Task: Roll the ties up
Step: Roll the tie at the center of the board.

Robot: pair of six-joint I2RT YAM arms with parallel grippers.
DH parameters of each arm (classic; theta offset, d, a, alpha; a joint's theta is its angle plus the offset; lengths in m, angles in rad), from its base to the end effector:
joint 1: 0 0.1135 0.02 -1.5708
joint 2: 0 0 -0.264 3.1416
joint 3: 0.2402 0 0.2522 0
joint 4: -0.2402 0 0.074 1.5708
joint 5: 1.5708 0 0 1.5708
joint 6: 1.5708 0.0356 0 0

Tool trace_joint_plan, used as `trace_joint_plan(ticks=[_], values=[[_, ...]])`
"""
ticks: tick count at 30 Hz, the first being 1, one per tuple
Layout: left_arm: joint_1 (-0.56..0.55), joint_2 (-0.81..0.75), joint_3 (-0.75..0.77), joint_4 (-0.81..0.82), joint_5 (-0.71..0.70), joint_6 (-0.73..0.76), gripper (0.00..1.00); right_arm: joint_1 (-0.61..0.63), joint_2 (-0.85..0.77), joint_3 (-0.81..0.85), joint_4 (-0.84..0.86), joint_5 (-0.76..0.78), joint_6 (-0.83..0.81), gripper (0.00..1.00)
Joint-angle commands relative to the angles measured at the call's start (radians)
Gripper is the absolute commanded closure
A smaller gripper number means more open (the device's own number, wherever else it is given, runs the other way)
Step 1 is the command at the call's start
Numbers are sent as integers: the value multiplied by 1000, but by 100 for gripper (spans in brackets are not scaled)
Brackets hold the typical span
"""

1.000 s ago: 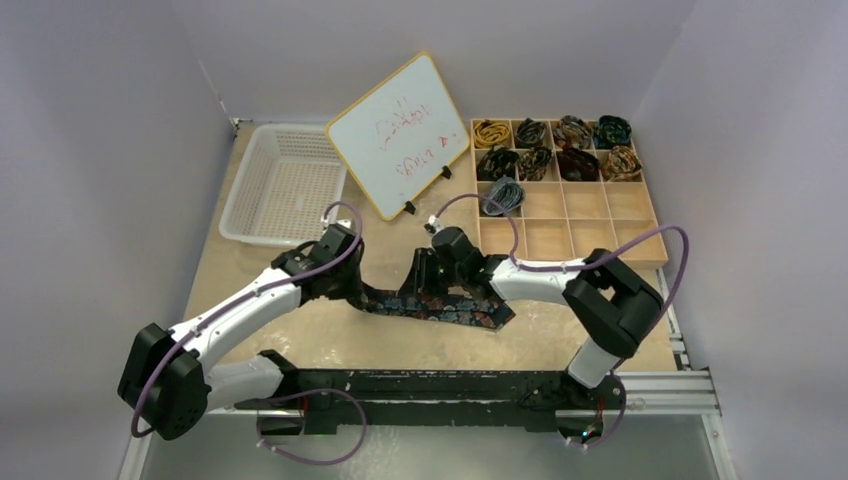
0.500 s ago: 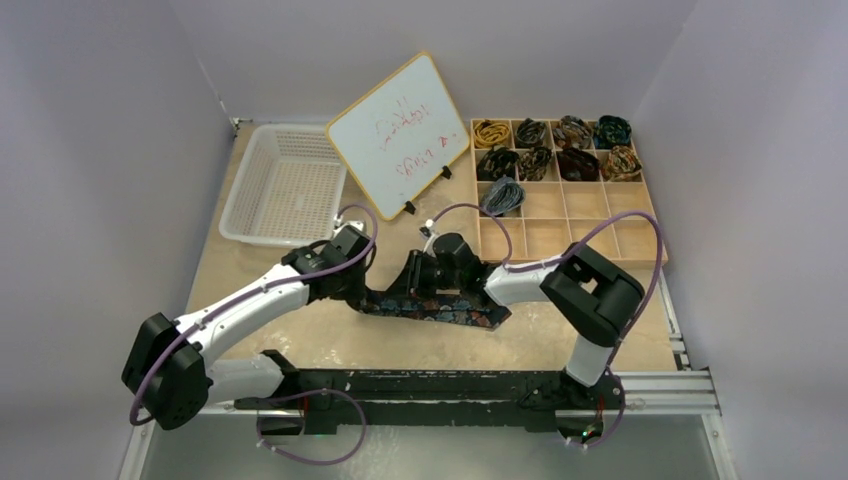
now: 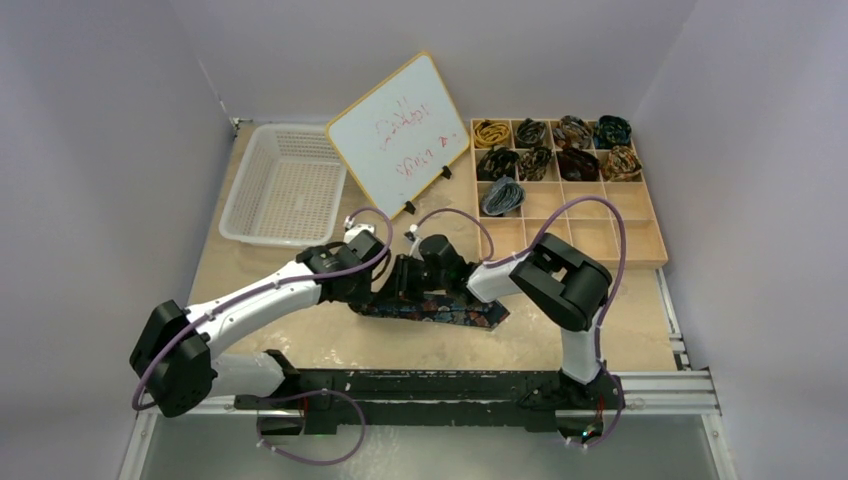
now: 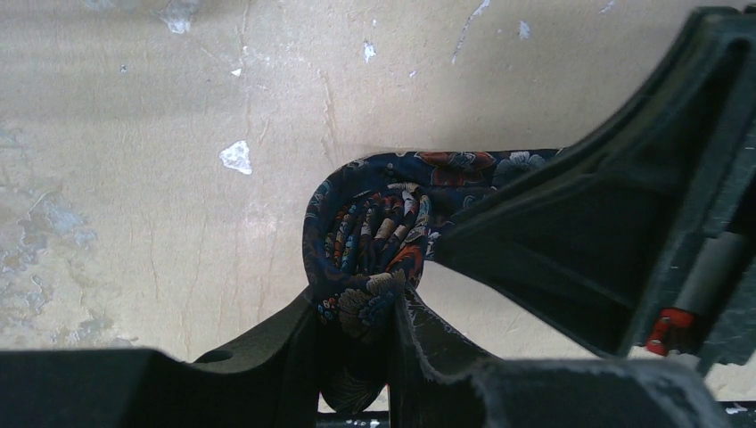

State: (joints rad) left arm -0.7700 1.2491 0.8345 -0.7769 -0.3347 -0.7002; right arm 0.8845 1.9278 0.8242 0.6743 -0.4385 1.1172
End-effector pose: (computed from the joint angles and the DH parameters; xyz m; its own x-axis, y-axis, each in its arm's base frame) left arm 0.1695 -0.1481 0.2202 -0.8774 0.0030 -0.4798 0.0063 1.0000 -0.0052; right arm 0.2245 0.2979 0.1250 -0.9651 0.1062 -0.2396 -0.1770 0.4100 0.8948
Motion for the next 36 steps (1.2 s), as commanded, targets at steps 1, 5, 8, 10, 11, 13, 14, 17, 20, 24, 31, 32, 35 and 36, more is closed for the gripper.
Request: trace_joint_plan(ticks=[1, 5, 8, 10, 11, 13, 14, 17, 20, 24, 31, 32, 35, 36], values=[[-31, 16, 56, -28, -59, -41, 75, 24, 23, 76, -39, -18, -41, 71], [-57, 32, 68, -54, -84, -70, 75, 25, 62, 91, -46, -18, -34, 73], [-70, 40, 75, -73, -101, -86, 75, 26, 68, 100, -42, -13, -34, 75], [-78, 46, 85, -86, -112, -94, 75, 26, 68, 106, -51, -9, -38, 75], [-81, 50, 90, -91, -118, -97, 75, 25, 66, 108, -55, -8, -40, 76], [-90, 56, 99, -97, -128, -104, 75, 27, 58, 106, -57, -6, -42, 76], [-94, 59, 102, -100, -134, -106, 75, 26, 52, 105, -60, -5, -43, 78], [-100, 67, 112, -92, -129, -106, 75, 26, 50, 122, -104, 18, -62, 79], [-109, 70, 114, -72, -111, -99, 75, 28, 72, 125, -101, 2, -55, 82], [-126, 79, 106, -55, -102, -86, 75, 28, 75, 123, -63, -24, -38, 82], [-158, 129, 140, -110, -161, -133, 75, 20, -38, 117, -163, 38, -49, 82], [-162, 132, 141, -109, -161, -137, 75, 20, -72, 96, -163, 75, -42, 80], [-171, 137, 139, -99, -161, -141, 75, 14, -143, 64, -230, 165, -28, 78], [-175, 141, 141, -105, -167, -148, 75, 10, -164, 60, -267, 199, -32, 77]])
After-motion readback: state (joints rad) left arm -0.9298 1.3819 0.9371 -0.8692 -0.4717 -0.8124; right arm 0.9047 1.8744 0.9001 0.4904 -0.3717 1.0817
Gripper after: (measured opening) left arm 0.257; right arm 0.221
